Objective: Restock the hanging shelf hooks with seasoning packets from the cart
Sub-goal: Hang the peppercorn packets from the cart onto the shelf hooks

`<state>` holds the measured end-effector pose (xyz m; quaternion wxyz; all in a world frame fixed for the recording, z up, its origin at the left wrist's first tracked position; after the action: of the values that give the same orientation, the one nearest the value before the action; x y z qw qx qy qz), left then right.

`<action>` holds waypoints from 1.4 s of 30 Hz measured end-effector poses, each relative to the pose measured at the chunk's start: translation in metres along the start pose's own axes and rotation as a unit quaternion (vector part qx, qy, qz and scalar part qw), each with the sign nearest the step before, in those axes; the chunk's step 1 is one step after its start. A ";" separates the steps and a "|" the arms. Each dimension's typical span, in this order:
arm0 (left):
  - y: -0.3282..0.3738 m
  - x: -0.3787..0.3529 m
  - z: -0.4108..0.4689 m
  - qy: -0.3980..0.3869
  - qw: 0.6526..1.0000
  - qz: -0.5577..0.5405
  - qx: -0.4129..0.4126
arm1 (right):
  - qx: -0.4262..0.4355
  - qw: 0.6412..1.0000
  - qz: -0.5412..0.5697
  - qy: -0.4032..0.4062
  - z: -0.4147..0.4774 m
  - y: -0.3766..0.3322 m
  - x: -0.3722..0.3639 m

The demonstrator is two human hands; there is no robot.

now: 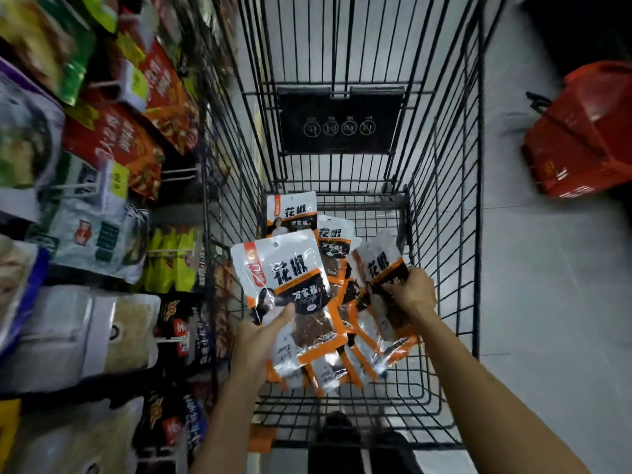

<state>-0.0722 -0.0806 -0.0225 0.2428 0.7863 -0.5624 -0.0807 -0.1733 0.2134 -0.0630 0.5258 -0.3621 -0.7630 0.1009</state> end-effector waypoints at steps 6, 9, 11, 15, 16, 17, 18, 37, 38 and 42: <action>0.027 0.031 -0.071 0.013 0.997 -0.033 -0.062 | 0.070 0.983 0.170 -0.006 -0.061 -0.051 0.058; 0.030 0.051 -0.114 0.034 0.993 -0.058 -0.097 | 0.112 0.961 0.250 -0.033 -0.093 -0.080 0.083; 0.027 0.065 -0.148 0.043 0.990 -0.069 -0.118 | 0.149 0.948 0.276 -0.061 -0.116 -0.100 0.099; 0.009 0.101 -0.225 0.113 0.966 -0.125 -0.198 | 0.233 0.914 0.305 -0.129 -0.166 -0.135 0.129; 0.002 0.110 -0.248 0.132 0.958 -0.137 -0.217 | 0.252 0.903 0.313 -0.149 -0.180 -0.143 0.135; -0.007 0.120 -0.271 0.149 0.950 -0.149 -0.230 | 0.268 0.892 0.322 -0.171 -0.196 -0.152 0.141; -0.018 0.130 -0.294 0.164 0.944 -0.164 -0.235 | 0.286 0.879 0.328 -0.192 -0.211 -0.160 0.146; -0.353 0.270 -0.718 0.497 0.736 -0.341 -0.308 | 0.542 0.561 0.274 -0.563 -0.659 -0.241 0.129; -0.375 0.272 -0.737 0.511 0.720 -0.354 -0.309 | 0.543 0.543 0.271 -0.580 -0.687 -0.236 0.125; -0.469 0.287 -0.794 0.558 0.669 -0.389 -0.300 | 0.561 0.482 0.244 -0.628 -0.799 -0.206 0.112</action>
<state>0.7434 0.0021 0.4884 0.6807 0.7169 0.0888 0.1218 0.4130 -0.0420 0.4701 -0.0471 -0.0024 -0.5529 0.8319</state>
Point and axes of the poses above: each hand's wrist, its own z-axis towards the middle knuckle, its own x-axis out of the back of the hand, y = z × x, the point moved 7 cm from there along z, towards the middle knuckle, and after that the axes turned 12 degrees about x, right-handed, at the moved point
